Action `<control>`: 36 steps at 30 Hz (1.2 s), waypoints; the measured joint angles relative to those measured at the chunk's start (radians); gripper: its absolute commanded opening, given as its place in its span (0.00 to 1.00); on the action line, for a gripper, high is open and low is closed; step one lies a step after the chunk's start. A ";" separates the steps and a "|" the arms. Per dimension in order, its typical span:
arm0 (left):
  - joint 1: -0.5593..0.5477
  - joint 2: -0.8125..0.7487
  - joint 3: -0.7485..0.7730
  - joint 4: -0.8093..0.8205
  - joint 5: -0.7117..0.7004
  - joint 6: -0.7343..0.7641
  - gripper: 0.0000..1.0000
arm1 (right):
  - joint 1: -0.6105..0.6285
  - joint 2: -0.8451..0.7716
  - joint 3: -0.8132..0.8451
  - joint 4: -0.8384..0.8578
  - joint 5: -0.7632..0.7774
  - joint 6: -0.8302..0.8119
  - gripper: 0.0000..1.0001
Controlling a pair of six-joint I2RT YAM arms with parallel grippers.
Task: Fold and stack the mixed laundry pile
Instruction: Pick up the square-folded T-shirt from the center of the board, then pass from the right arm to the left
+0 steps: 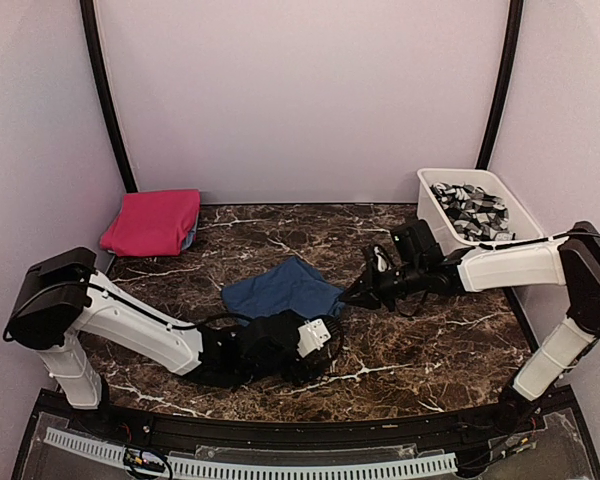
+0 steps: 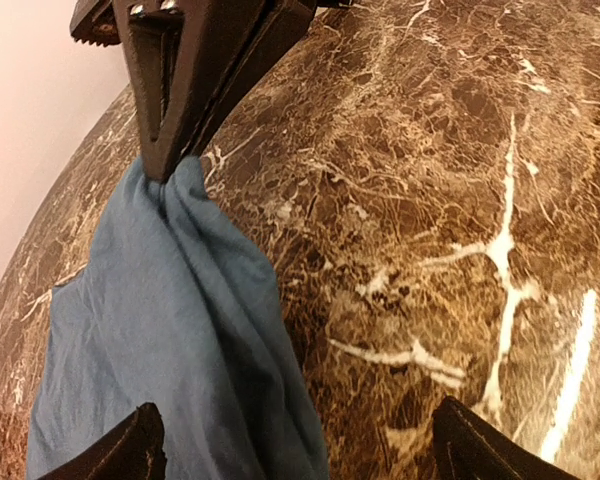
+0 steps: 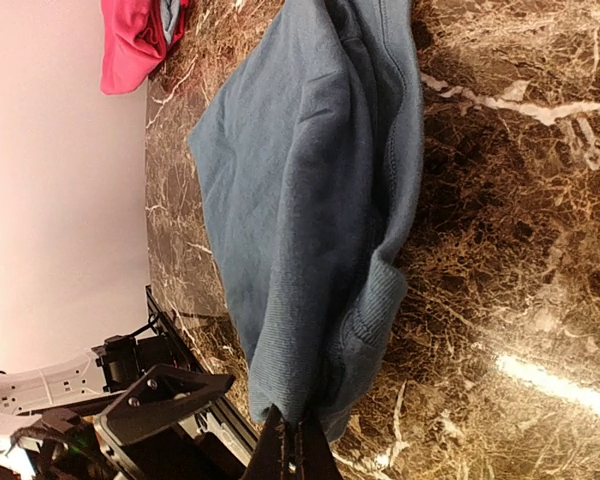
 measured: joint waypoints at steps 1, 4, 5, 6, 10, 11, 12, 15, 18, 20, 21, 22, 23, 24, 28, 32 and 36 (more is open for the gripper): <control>-0.017 0.037 0.033 0.002 -0.049 0.000 0.95 | 0.002 0.000 0.000 0.001 0.000 0.004 0.00; -0.058 0.139 0.128 -0.001 -0.174 0.000 0.95 | 0.008 0.000 0.000 0.004 0.000 0.014 0.00; -0.064 0.159 0.149 -0.005 -0.200 -0.003 0.94 | 0.010 0.000 0.000 0.004 0.000 0.016 0.00; -0.072 0.182 0.176 -0.016 -0.241 -0.009 0.93 | 0.011 -0.001 0.000 0.004 0.000 0.018 0.00; -0.085 0.229 0.242 -0.055 -0.358 -0.039 0.90 | 0.012 -0.008 0.000 0.004 0.000 0.027 0.00; -0.085 0.238 0.254 -0.070 -0.385 -0.048 0.89 | 0.012 -0.013 0.000 0.004 0.000 0.029 0.00; -0.084 0.248 0.266 -0.087 -0.411 -0.061 0.88 | 0.012 -0.019 0.000 0.004 0.000 0.030 0.00; -0.080 0.291 0.302 -0.158 -0.472 -0.114 0.84 | 0.014 -0.038 0.000 0.004 0.000 0.036 0.00; -0.076 0.335 0.318 -0.245 -0.516 -0.179 0.79 | 0.017 -0.052 0.000 0.004 0.000 0.040 0.00; -0.074 0.352 0.328 -0.288 -0.561 -0.221 0.75 | 0.018 -0.054 0.000 0.004 0.001 0.043 0.00; -0.071 0.354 0.338 -0.312 -0.573 -0.237 0.73 | 0.019 -0.054 0.000 0.004 0.001 0.045 0.00; -0.071 0.355 0.346 -0.332 -0.579 -0.252 0.68 | 0.019 -0.054 -0.001 0.004 0.001 0.046 0.00; -0.068 0.358 0.356 -0.364 -0.592 -0.271 0.65 | 0.020 -0.054 -0.001 0.004 0.001 0.048 0.00; -0.065 0.361 0.364 -0.391 -0.603 -0.288 0.58 | 0.020 -0.055 -0.001 0.004 0.001 0.048 0.00; -0.059 0.364 0.372 -0.473 -0.635 -0.351 0.24 | 0.022 -0.060 -0.006 0.003 0.002 0.051 0.00; -0.058 0.356 0.365 -0.482 -0.631 -0.343 0.01 | 0.022 -0.060 -0.006 0.002 0.006 0.050 0.16; -0.054 0.306 0.336 -0.467 -0.590 -0.294 0.00 | 0.011 -0.068 -0.006 -0.014 0.006 0.042 0.50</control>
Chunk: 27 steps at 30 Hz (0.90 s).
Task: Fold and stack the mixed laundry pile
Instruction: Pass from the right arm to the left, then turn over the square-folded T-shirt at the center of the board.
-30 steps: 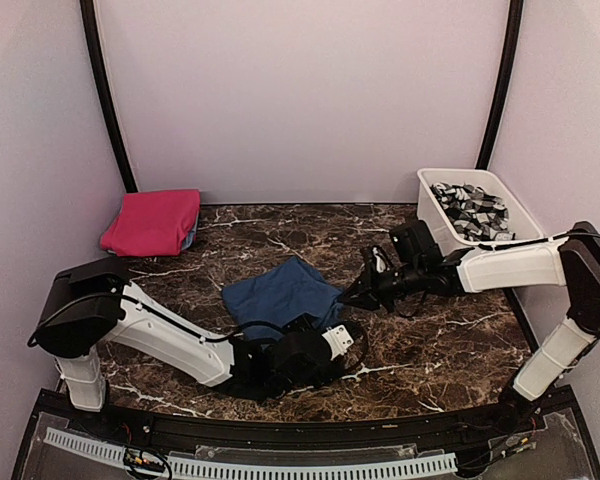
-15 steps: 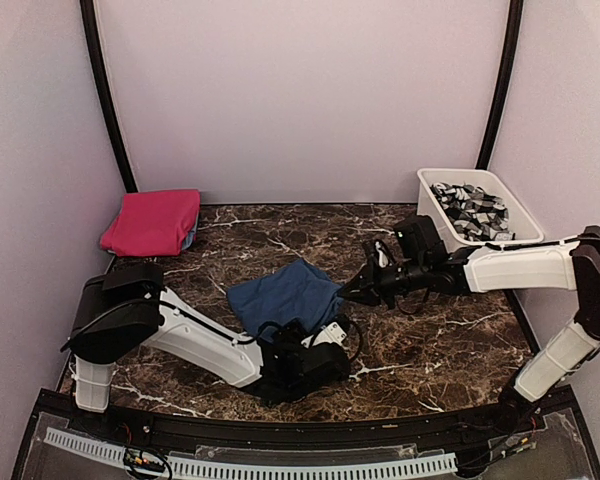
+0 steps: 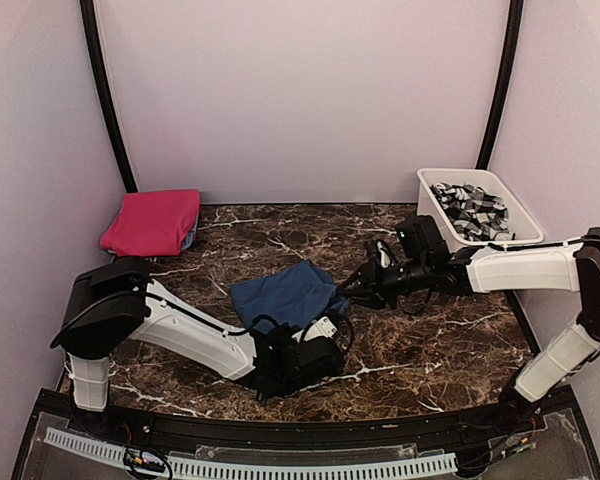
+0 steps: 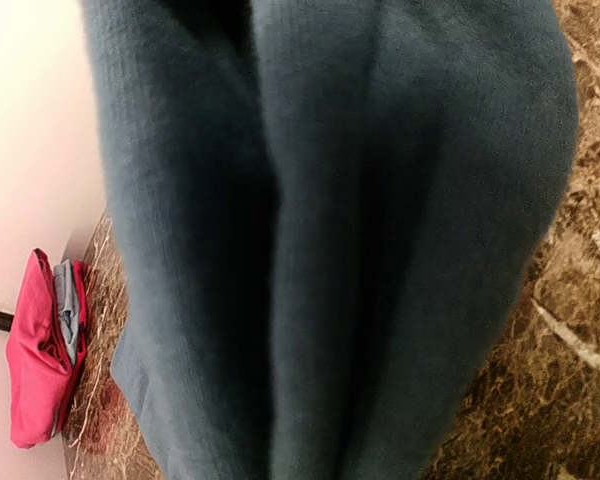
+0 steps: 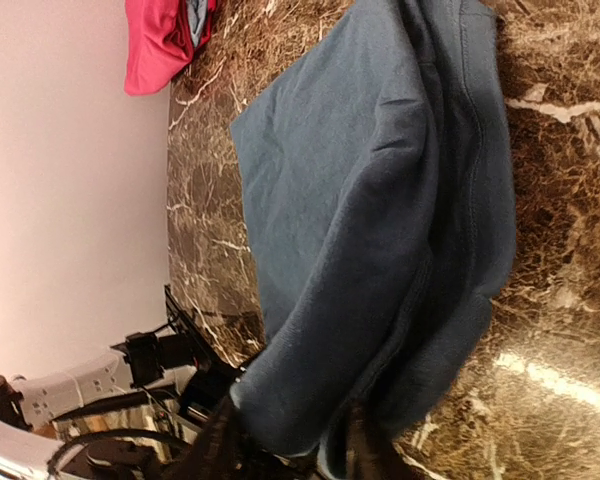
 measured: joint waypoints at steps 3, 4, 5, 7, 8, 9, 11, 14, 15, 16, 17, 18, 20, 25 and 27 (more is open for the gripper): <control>0.006 -0.044 0.000 -0.005 0.060 0.027 0.00 | -0.026 -0.037 0.001 -0.031 0.003 -0.028 0.74; 0.009 -0.059 0.004 -0.013 0.084 0.032 0.00 | -0.039 -0.055 0.002 -0.044 0.008 -0.038 0.79; 0.013 -0.069 0.013 -0.025 0.106 0.032 0.00 | -0.053 -0.077 0.002 -0.059 0.011 -0.049 0.81; 0.027 -0.082 0.053 -0.074 0.173 0.024 0.00 | -0.082 -0.120 0.003 -0.092 0.017 -0.068 0.90; 0.032 -0.086 0.073 -0.097 0.204 0.019 0.00 | -0.101 -0.146 0.005 -0.114 0.019 -0.083 0.95; 0.041 -0.090 0.103 -0.130 0.246 0.009 0.00 | -0.121 -0.172 0.008 -0.138 0.024 -0.098 0.97; 0.066 -0.094 0.172 -0.202 0.343 -0.011 0.00 | -0.164 -0.227 0.012 -0.185 0.037 -0.130 0.99; 0.093 -0.094 0.265 -0.294 0.457 -0.027 0.00 | -0.235 -0.310 0.017 -0.252 0.049 -0.172 0.99; 0.102 -0.094 0.303 -0.334 0.494 -0.029 0.00 | -0.264 -0.340 0.020 -0.278 0.054 -0.190 0.99; 0.108 -0.094 0.345 -0.377 0.530 -0.031 0.00 | -0.282 -0.360 0.024 -0.294 0.058 -0.204 0.99; 0.111 -0.094 0.387 -0.417 0.566 -0.032 0.00 | -0.312 -0.385 0.028 -0.319 0.063 -0.224 0.99; 0.111 -0.094 0.432 -0.456 0.602 -0.032 0.00 | -0.335 -0.405 0.031 -0.338 0.066 -0.240 0.99; 0.106 -0.094 0.508 -0.517 0.661 -0.033 0.00 | -0.369 -0.431 0.034 -0.377 0.068 -0.267 0.99; 0.082 -0.094 0.713 -0.672 0.838 -0.050 0.00 | -0.471 -0.479 0.035 -0.465 0.063 -0.341 0.99; 0.080 -0.094 0.788 -0.723 0.906 -0.059 0.00 | -0.511 -0.489 0.042 -0.499 0.061 -0.369 0.99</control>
